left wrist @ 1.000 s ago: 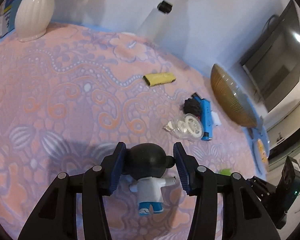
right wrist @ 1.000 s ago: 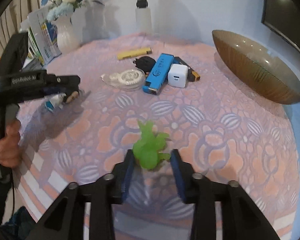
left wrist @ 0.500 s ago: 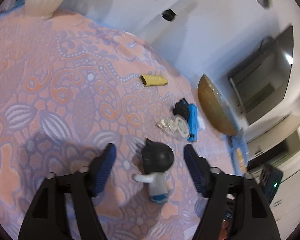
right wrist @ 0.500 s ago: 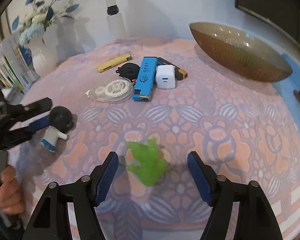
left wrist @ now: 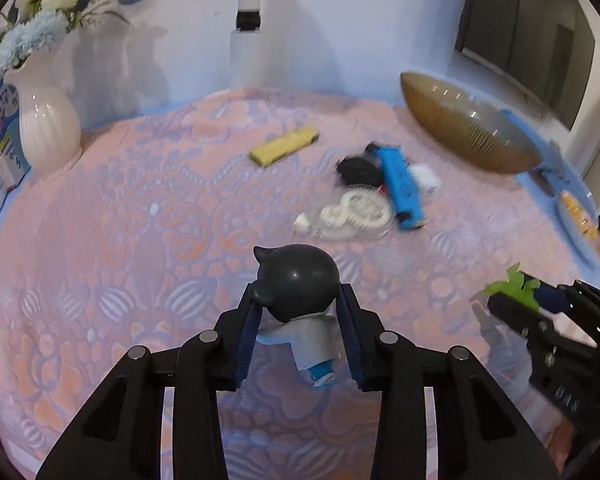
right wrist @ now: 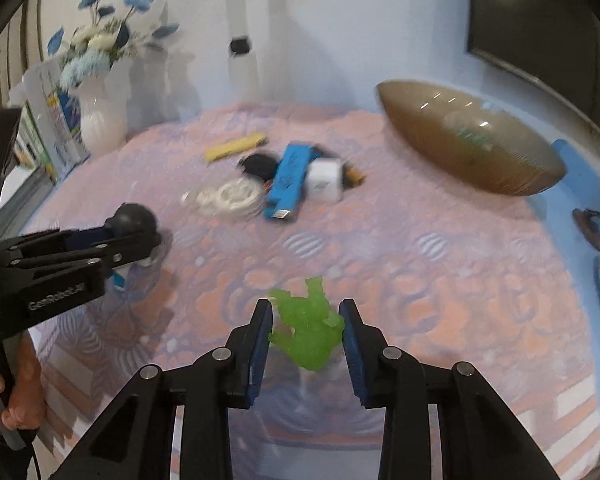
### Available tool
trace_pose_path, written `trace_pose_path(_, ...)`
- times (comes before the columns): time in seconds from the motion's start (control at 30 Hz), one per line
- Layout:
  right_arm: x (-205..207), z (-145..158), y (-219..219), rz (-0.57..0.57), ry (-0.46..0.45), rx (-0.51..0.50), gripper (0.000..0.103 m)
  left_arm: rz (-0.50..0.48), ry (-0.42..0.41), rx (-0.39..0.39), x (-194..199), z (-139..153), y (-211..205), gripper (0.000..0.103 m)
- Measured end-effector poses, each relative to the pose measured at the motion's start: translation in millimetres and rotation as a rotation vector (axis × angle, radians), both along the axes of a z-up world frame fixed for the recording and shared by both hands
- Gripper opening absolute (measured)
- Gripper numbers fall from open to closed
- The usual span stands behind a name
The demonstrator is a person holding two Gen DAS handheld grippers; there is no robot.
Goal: Organize rigid objects
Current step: 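Carry the boy figure and green figure into the brown bowl and release both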
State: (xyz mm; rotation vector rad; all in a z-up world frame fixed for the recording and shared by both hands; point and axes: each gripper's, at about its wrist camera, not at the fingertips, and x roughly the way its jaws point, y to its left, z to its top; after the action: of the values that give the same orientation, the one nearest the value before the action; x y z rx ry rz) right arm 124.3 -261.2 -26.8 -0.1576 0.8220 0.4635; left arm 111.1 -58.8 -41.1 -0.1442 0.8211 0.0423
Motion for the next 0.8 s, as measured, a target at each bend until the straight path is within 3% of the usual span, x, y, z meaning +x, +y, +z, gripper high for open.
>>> trace_pose_path(0.3,42.4,76.3,-79.4,-0.170,-0.171,0.085,0.034,-0.140,-0.169,-0.009,29.1,83.2,-40.7,0.035)
trace_pose_path(0.53,110.2,132.2,-142.5,-0.328,-0.223,0.147,0.034,-0.261,-0.269,0.010,100.8,138.2,-91.5,0.035)
trace_pose_path(0.67,150.3,130.2,-154.3,-0.356,-0.145,0.192,0.034,-0.302,-0.248,-0.004,139.1,134.9,-117.7,0.035)
trace_pose_path(0.73,167.9,115.6,-154.4,-0.373,-0.078,0.198,0.034,-0.323,-0.219,-0.027,154.4,125.0,-129.2,0.035)
trace_pose_path(0.8,180.4,101.7,-152.5,-0.373,-0.030,0.199,0.034,-0.324,-0.202,0.005,166.2,114.2,-141.9,0.035)
